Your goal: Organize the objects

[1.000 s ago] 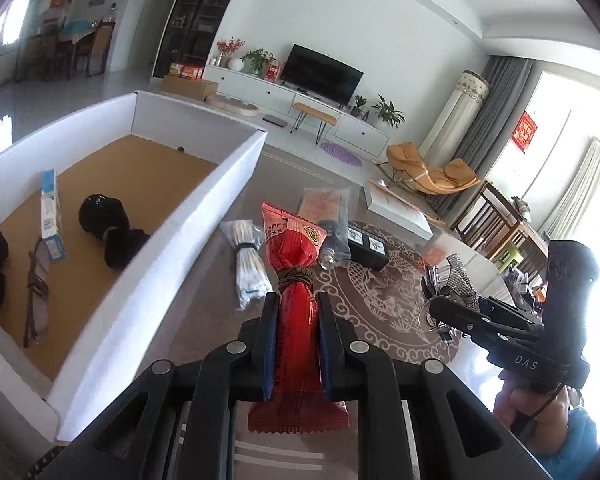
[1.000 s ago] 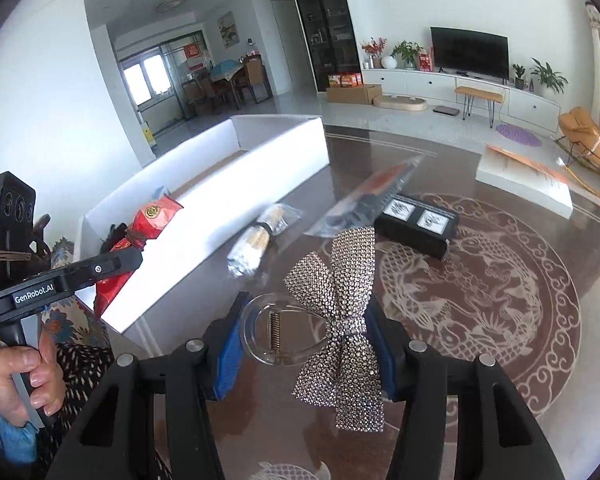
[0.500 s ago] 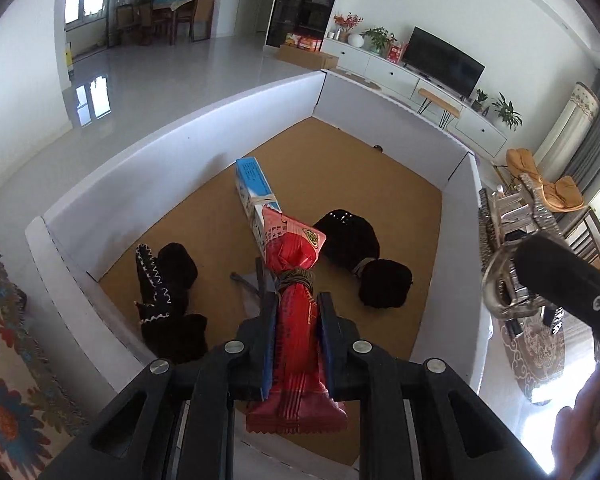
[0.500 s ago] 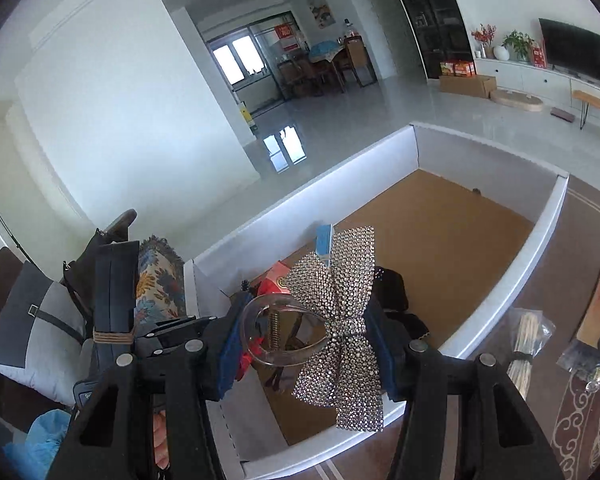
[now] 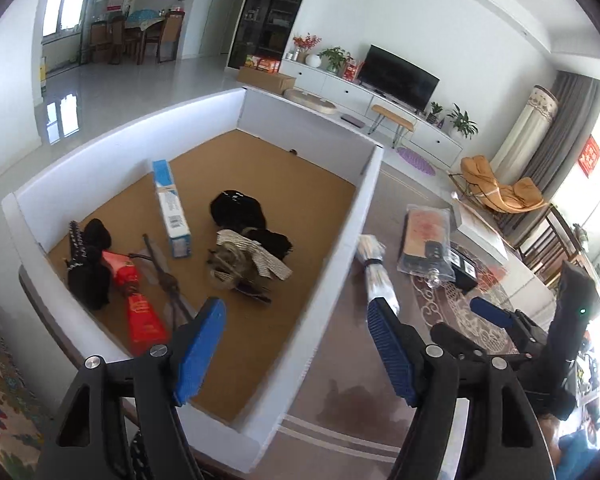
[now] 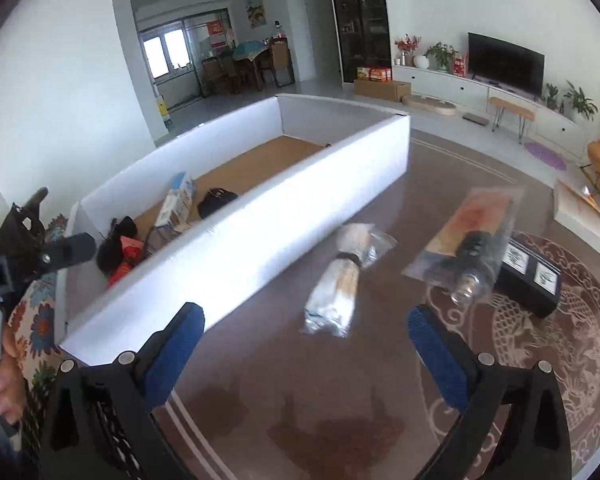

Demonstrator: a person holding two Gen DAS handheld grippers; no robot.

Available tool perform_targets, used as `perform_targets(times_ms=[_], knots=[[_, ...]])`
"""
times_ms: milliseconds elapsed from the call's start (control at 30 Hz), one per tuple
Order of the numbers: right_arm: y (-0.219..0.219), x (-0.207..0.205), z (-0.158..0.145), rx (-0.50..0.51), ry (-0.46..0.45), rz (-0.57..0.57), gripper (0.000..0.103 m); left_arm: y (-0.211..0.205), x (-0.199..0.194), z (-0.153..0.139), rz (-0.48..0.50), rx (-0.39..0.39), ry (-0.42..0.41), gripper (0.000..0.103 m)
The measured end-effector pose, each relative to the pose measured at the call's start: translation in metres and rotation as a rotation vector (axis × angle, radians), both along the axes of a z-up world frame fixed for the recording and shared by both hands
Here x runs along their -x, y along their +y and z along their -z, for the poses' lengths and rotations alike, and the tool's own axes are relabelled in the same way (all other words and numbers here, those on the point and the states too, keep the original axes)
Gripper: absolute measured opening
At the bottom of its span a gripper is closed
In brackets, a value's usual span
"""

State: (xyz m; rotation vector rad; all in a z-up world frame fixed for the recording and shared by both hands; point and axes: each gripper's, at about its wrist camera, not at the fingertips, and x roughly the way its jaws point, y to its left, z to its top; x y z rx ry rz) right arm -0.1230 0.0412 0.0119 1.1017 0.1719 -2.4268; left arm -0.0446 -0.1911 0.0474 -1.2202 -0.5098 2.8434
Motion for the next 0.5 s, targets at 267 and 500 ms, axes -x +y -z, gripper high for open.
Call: perform_targets(times_ms=[267,500], knots=[[0.164,-0.048,0.048,-0.126,-0.054,0.301,0.102,0.158,0.011,0.053,0.301,0.046,-0.083,0.074],[0.206,-0.064,0.058,-0.107,-0.085,0.437,0.102,0.223,0.024,0.099,0.397,0.202,-0.171,0.073]])
